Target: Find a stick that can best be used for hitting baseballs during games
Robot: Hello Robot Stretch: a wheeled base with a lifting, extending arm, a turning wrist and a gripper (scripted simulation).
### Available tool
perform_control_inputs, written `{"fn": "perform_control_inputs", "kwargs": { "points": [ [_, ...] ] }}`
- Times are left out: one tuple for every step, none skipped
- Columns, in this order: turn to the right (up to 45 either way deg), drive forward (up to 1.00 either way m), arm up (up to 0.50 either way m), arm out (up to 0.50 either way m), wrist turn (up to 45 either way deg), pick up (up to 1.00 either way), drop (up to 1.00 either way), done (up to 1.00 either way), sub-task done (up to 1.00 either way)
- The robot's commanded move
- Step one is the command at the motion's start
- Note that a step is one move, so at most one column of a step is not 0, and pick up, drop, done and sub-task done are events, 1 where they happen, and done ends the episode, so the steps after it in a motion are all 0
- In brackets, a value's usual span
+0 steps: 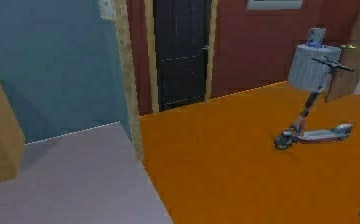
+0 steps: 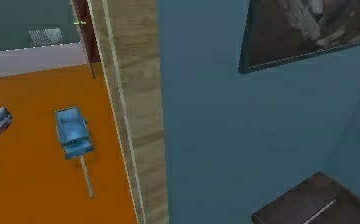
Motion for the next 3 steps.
{"fn": "perform_control_inputs", "kwargs": {
  "points": [
    [0.0,0.30,0.00,0.00,0.0,0.00,0.00,0.00,0.00],
    [45.0,0.00,0.00,0.00,0.0,0.00,0.00,0.00,0.00],
    [21.0,0.00,0.00,0.00,0.0,0.00,0.00,0.00,0.00]
  ]
}}
